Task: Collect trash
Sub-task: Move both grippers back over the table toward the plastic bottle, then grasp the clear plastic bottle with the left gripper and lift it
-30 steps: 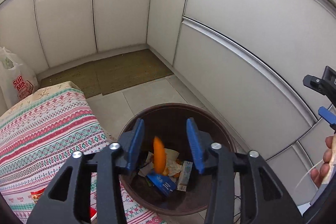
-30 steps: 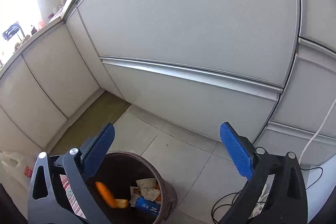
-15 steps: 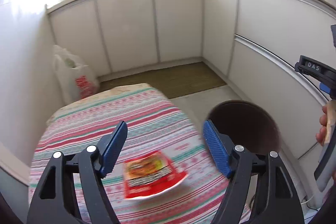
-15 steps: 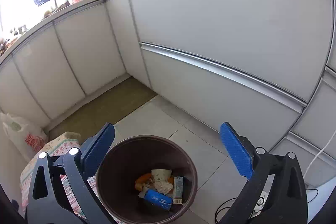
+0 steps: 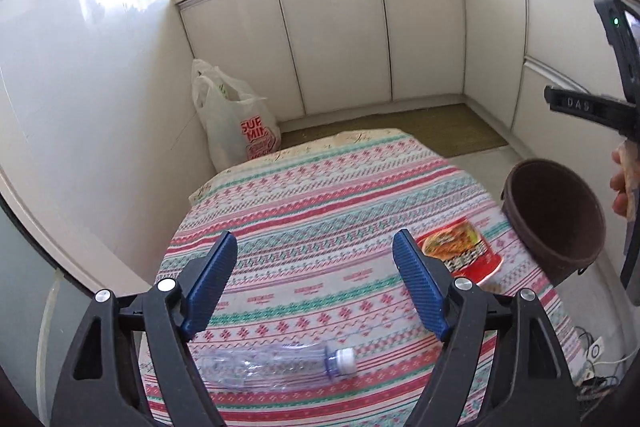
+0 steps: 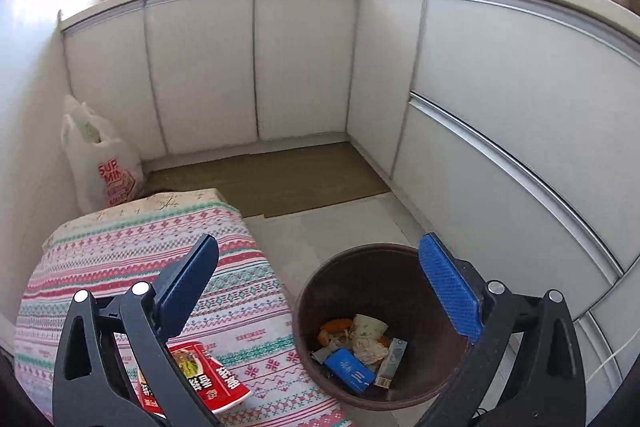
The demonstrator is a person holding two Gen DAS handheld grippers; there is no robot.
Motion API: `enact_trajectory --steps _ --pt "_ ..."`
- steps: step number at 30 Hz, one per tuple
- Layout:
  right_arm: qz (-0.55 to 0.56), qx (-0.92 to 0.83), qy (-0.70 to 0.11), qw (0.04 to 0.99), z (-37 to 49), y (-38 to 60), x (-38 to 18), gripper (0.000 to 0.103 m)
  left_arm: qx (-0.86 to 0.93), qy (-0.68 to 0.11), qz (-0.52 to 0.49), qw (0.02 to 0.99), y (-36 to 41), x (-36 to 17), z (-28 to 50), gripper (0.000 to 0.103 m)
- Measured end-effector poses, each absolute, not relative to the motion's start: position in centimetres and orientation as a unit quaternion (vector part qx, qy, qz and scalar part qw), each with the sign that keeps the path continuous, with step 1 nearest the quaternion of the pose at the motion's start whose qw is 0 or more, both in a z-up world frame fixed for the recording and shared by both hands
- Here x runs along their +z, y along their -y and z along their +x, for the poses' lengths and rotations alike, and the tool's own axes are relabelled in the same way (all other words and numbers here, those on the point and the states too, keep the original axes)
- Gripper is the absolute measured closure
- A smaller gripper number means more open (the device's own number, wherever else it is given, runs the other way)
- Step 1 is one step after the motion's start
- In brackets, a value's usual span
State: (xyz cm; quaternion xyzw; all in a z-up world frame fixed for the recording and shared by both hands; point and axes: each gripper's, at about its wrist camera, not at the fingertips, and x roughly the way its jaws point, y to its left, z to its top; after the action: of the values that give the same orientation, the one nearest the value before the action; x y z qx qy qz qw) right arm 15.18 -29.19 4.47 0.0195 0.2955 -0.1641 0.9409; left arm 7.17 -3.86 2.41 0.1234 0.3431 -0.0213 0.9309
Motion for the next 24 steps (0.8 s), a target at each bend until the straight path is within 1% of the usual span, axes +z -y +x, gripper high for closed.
enact_trajectory --steps 2,7,8,10,15,17,19,21,24 --pt "0.003 -0.149 -0.3 0.942 15.7 27.3 4.2 0.007 -0.036 -0.382 0.162 0.909 2.8 0.3 7.5 0.016" --pt "-0.027 -0.119 -0.315 0.941 16.6 24.2 3.5 0.007 -0.116 -0.509 0.295 0.8 0.6 -7.4 8.4 0.016" --pt "-0.03 -0.114 -0.319 0.94 16.8 23.7 3.3 0.007 -0.128 -0.523 0.327 0.777 0.3 -9.0 8.4 0.016" --pt "-0.036 -0.106 -0.326 0.939 17.2 23.0 3.0 0.007 -0.147 -0.53 0.387 0.74 0.0 -11.5 8.2 0.016" --pt "-0.04 -0.094 -0.352 0.93 18.1 22.3 1.9 0.007 -0.201 -0.54 0.443 0.687 0.2 -15.0 8.1 0.015" --pt "-0.04 -0.094 -0.361 0.927 18.4 22.3 1.5 0.007 -0.221 -0.526 0.48 0.666 0.9 -16.0 7.6 0.015" --pt "-0.041 -0.092 -0.368 0.924 18.6 22.5 1.2 0.007 -0.231 -0.524 0.487 0.659 1.4 -16.4 7.5 0.018" --pt "-0.039 -0.092 -0.377 0.921 18.7 22.8 0.8 0.007 -0.243 -0.535 0.461 0.665 1.6 -16.1 7.9 0.034" --pt "-0.027 -0.087 -0.393 0.915 18.9 23.4 0.3 0.007 -0.253 -0.561 0.403 0.678 1.5 -15.2 8.9 0.038"
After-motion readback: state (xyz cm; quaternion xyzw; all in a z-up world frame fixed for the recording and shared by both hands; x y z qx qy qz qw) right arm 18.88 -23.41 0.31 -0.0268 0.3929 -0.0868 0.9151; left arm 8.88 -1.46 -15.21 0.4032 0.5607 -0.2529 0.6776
